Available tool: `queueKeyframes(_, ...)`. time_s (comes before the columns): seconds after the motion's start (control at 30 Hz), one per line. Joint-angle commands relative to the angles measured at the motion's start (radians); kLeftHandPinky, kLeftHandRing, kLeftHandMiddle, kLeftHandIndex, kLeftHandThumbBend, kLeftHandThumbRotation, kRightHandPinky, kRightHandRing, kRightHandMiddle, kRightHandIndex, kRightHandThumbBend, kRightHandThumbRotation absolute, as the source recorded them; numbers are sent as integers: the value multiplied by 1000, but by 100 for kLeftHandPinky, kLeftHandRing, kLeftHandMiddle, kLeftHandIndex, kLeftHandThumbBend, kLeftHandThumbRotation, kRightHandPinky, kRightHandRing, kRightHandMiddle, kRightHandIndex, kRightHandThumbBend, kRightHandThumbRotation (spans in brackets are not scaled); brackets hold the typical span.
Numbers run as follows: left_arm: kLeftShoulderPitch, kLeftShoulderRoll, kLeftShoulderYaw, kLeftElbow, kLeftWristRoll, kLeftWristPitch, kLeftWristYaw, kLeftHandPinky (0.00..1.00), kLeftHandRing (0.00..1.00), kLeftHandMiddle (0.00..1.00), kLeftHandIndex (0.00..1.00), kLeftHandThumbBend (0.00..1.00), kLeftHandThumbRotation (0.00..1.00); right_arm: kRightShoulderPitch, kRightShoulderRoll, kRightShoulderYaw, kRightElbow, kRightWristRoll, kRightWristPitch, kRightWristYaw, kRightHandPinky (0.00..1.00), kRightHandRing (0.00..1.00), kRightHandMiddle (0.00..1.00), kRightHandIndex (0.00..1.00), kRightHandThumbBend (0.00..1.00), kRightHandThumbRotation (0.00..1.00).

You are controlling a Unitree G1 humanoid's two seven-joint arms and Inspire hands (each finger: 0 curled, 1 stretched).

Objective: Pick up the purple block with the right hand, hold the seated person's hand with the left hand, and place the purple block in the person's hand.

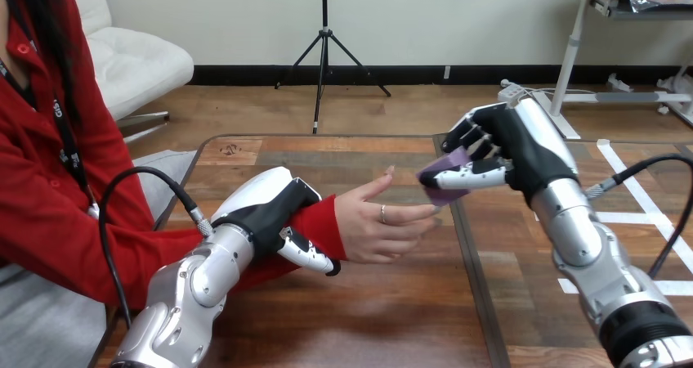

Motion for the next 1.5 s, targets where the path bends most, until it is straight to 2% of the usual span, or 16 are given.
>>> queueKeyframes(0.0,-472,-167,-23,-139,-81,-174,92,20,26,35,34,66,0,-119,38,34,-246,-29,-111,-15,15,19,25,30,67,0)
queueKeyframes(0.07,-473,-167,-22,-137,-81,-177,93,20,26,35,34,66,0,-121,34,46,-248,-54,-124,-28,12,16,22,30,63,0)
queueKeyframes(0.2,-478,-167,-23,-139,-80,-175,94,20,26,35,34,66,0,-117,47,49,-274,-45,-94,14,12,17,24,34,59,0)
queueKeyframes(0.3,-481,-167,-22,-139,-81,-180,97,20,27,35,34,65,0,-113,56,50,-291,-45,-75,32,17,24,32,41,58,0)
queueKeyframes(0.33,-482,-166,-23,-138,-81,-183,99,20,26,35,34,64,0,-111,58,51,-294,-47,-74,31,22,29,38,45,60,0)
queueKeyframes(0.47,-484,-166,-23,-140,-82,-185,103,20,26,35,34,63,0,-107,70,50,-298,-44,-81,36,29,37,46,50,63,0)
queueKeyframes(0.67,-489,-163,-25,-138,-79,-192,113,19,26,34,34,62,0,-94,92,48,-336,-38,-28,61,40,52,62,59,67,0)
queueKeyframes(0.8,-492,-162,-23,-138,-82,-195,114,19,25,34,34,62,0,-86,106,46,-351,-33,-24,71,45,58,68,63,68,0)
queueKeyframes(0.93,-494,-161,-20,-134,-86,-203,118,19,25,34,34,62,0,-78,112,48,-366,-37,-18,81,54,71,79,70,66,0)
queueKeyframes(1.0,-495,-159,-19,-131,-87,-209,121,19,25,34,34,62,0,-72,114,50,-375,-38,-22,85,57,74,81,72,66,0)
queueKeyframes(1.1,-497,-157,-18,-128,-89,-214,123,19,25,34,34,62,0,-63,114,52,-389,-43,-30,90,60,75,80,71,65,0)
queueKeyframes(1.2,-499,-158,-17,-127,-91,-214,123,19,25,34,34,63,0,-54,114,52,-404,-40,-42,96,60,71,76,67,64,0)
queueKeyframes(1.23,-499,-158,-17,-127,-91,-214,123,19,25,34,34,63,0,-50,115,51,-408,-36,-47,99,56,65,70,63,65,0)
queueKeyframes(1.47,-503,-154,-15,-127,-89,-210,125,19,25,34,33,63,0,-26,131,38,-435,-7,-64,118,46,50,55,51,67,0)
